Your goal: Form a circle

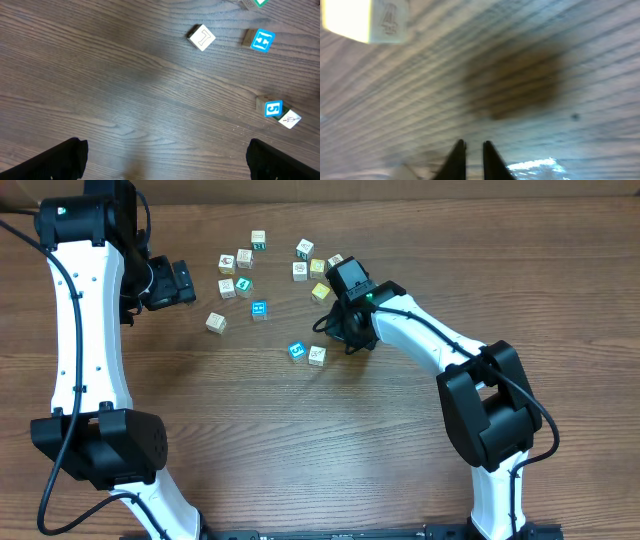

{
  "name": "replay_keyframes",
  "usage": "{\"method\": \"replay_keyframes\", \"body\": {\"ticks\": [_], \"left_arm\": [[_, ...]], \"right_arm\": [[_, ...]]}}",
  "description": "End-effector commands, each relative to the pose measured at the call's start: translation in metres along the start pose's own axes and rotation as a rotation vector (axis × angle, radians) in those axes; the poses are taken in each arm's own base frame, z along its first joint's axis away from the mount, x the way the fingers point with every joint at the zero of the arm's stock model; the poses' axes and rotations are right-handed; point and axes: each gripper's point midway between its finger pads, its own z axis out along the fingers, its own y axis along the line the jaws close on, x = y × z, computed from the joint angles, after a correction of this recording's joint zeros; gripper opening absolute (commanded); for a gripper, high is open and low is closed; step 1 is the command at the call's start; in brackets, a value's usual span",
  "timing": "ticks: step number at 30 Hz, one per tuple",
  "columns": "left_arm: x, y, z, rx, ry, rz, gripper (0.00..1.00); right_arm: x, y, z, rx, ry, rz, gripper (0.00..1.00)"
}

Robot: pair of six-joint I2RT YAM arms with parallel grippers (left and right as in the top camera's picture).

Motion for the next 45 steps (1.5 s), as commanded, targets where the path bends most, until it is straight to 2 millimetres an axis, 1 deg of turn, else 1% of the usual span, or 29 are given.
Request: {"method": "replay_keyframes", "body": {"ticks": [1,7,11,13,23,29,38,45], "left_arm": [[-0.001,0.001,0.003,-0.013,0.003,-0.011,0.99],[-0.001,0.001,0.003,-0.013,0.003,-0.011,1.00],[-0.001,0.001,0.003,-0.013,0.003,-0.011,1.00],[-0.001,0.001,0.003,-0.013,0.003,-0.011,0.99],[-0.001,0.001,0.003,-0.013,0.003,-0.011,0.99],[-0.001,0.001,0.003,-0.013,0.003,-0.011,1.00],[-0.001,0.001,0.003,-0.013,0.003,-0.011,0.99],[-0.001,0.001,0.003,-0.013,0.003,-0.011,1.00]], "right_arm": [[-0.001,-0.001,-0.013,0.000,-0.015,-0.013,0.04],[0.007,-0.001,-0.013,0.012,0.005,-0.051,0.04],[0.030,-0.001,-0.014,0.015,0.094,-0.063,0.04],[0.038,-0.001,-0.014,0.024,0.114,-0.073,0.04],[0.068,0.017,-0.014,0.019,0.134,-0.147,0.07],[0.073,0.014,-0.015,0.035,0.149,-0.153,0.07],[0.074,0.015,-0.015,0.035,0.149,-0.154,0.07],[0.079,0.023,-0.015,-0.004,0.176,-0.156,0.08]]}}
